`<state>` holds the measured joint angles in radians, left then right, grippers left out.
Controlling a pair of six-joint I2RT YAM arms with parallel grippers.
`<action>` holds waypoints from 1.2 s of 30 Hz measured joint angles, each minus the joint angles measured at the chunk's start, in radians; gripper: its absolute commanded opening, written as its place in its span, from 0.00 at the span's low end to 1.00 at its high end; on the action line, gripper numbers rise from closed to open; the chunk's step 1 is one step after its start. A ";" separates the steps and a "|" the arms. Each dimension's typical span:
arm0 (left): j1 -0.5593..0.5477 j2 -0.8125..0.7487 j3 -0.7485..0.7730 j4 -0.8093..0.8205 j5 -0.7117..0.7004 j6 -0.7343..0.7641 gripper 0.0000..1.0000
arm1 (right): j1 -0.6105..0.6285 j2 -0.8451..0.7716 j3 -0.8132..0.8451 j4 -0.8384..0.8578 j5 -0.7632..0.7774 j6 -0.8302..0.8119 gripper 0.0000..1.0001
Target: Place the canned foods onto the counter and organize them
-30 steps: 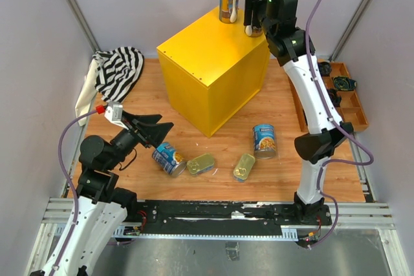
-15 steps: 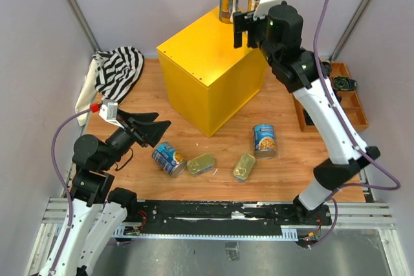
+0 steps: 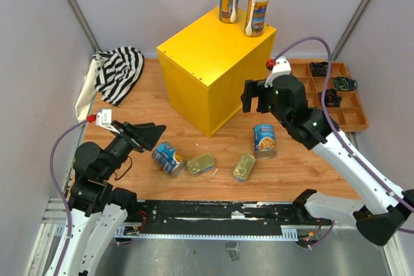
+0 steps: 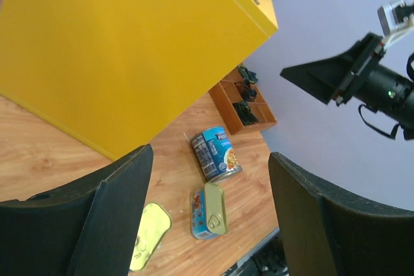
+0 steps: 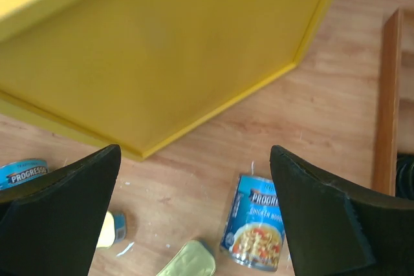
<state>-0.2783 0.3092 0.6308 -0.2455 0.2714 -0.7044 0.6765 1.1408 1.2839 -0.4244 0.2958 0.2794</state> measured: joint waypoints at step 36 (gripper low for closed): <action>0.000 -0.089 -0.175 -0.090 -0.072 -0.183 0.77 | -0.219 0.309 -0.164 -0.348 -0.157 0.213 0.98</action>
<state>-0.2783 0.2207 0.4557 -0.3359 0.1993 -0.8871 0.4580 1.4494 1.1198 -0.7723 0.1387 0.4923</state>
